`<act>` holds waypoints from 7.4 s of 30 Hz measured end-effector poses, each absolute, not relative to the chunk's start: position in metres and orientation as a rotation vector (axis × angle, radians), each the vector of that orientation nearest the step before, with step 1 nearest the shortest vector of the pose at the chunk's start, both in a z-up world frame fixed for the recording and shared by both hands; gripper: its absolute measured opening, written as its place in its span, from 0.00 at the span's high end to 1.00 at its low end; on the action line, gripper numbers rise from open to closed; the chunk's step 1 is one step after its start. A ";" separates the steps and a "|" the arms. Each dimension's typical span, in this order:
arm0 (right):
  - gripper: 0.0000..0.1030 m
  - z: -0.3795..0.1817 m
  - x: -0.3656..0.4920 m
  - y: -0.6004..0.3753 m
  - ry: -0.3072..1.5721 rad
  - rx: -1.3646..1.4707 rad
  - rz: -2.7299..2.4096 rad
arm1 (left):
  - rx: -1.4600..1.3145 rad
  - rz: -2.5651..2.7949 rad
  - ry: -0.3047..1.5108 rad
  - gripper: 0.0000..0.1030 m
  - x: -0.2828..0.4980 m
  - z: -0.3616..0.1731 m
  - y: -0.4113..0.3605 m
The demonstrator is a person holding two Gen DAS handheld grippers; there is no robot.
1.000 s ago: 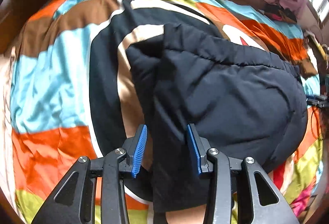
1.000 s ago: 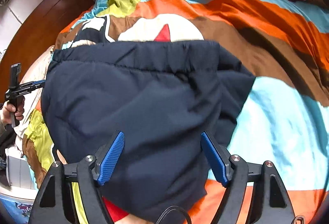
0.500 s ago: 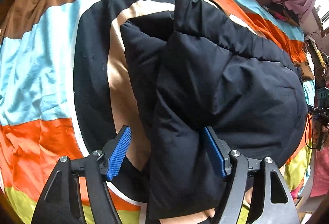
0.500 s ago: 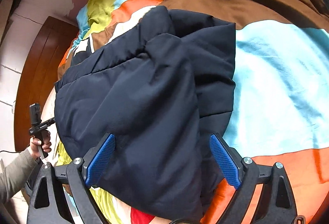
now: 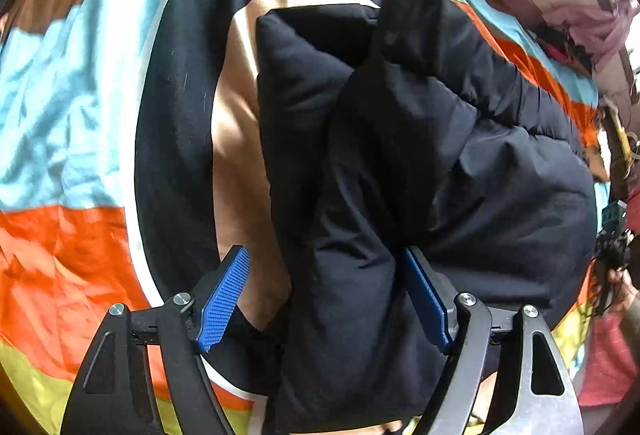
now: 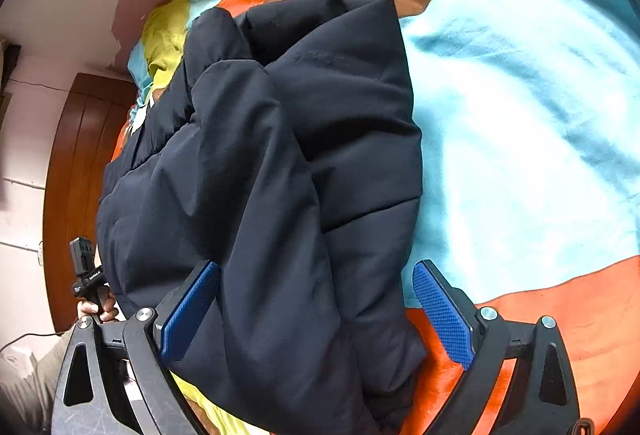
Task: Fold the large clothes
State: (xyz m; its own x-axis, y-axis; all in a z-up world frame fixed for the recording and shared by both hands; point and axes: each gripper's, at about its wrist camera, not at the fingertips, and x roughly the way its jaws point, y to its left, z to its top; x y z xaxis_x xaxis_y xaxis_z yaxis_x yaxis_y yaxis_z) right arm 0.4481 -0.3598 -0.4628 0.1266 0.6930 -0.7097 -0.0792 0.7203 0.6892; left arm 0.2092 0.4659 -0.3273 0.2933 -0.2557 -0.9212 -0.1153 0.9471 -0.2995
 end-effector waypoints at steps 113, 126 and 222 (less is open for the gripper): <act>0.85 -0.365 0.408 -0.360 1.208 0.560 0.882 | -0.407 -0.212 1.157 0.90 0.138 -0.282 0.455; 0.85 -0.309 0.380 -0.265 1.243 0.446 1.020 | -0.507 -0.071 1.095 0.90 0.034 -0.232 0.531; 0.13 -0.138 0.097 0.020 1.158 -0.160 0.970 | -0.494 0.460 1.038 0.24 -0.164 -0.068 0.462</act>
